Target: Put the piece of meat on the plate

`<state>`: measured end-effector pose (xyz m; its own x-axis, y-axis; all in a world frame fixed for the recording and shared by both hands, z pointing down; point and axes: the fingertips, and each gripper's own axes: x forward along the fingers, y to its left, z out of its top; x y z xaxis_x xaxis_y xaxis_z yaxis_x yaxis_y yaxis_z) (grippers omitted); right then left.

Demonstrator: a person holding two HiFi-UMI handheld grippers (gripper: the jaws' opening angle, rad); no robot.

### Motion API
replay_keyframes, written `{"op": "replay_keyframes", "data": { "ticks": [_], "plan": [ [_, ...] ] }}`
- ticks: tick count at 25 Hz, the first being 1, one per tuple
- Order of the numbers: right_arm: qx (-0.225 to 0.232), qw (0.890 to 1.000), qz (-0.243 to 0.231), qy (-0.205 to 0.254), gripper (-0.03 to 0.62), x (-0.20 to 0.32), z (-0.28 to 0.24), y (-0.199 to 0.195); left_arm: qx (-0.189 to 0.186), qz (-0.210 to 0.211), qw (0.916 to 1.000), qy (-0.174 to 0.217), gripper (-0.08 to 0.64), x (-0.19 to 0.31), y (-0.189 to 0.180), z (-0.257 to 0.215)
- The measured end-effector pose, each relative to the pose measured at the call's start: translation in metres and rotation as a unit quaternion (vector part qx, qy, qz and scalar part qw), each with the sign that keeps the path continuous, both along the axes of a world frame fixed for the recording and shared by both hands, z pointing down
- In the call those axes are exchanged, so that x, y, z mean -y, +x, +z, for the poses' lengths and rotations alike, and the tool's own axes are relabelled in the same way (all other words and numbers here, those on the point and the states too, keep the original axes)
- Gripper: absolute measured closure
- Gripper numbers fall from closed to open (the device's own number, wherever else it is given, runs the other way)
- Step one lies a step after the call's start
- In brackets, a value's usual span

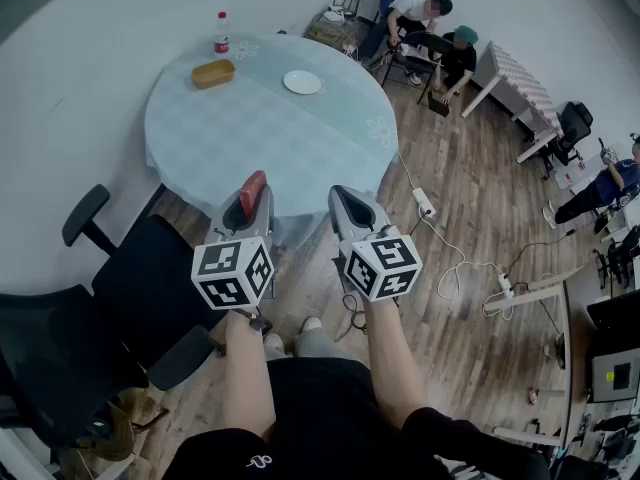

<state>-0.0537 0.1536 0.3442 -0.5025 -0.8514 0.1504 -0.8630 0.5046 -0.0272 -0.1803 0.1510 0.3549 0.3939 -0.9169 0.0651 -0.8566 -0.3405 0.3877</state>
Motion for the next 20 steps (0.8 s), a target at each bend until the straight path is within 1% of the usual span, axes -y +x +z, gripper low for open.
{"op": "replay_keyframes", "data": {
  "ticks": [4, 7, 10, 13, 20],
  "plan": [
    [-0.005, 1.000, -0.016, 0.000, 0.581, 0.005, 0.003, -0.019, 0.002, 0.016, 0.9998, 0.008, 0.469, 0.011, -0.001, -0.003],
    [-0.009, 1.000, -0.022, 0.005, 0.582, 0.011, 0.000, -0.026, -0.001, 0.015, 0.9999, 0.006, 0.469, 0.021, -0.008, -0.002],
    [-0.024, 0.999, -0.014, 0.018, 0.582, 0.020, -0.004, -0.026, 0.000, 0.018, 0.9998, 0.004, 0.468, 0.030, -0.010, -0.003],
    [-0.040, 0.999, -0.007, 0.019, 0.581, 0.027, -0.003, -0.027, 0.003, 0.028, 0.9996, 0.005, 0.468, 0.038, -0.008, -0.005],
    [-0.050, 0.999, 0.010, 0.014, 0.581, 0.049, -0.004, -0.012, -0.007, 0.042, 0.9991, 0.006, 0.468, 0.063, -0.001, -0.006]
  ]
}}
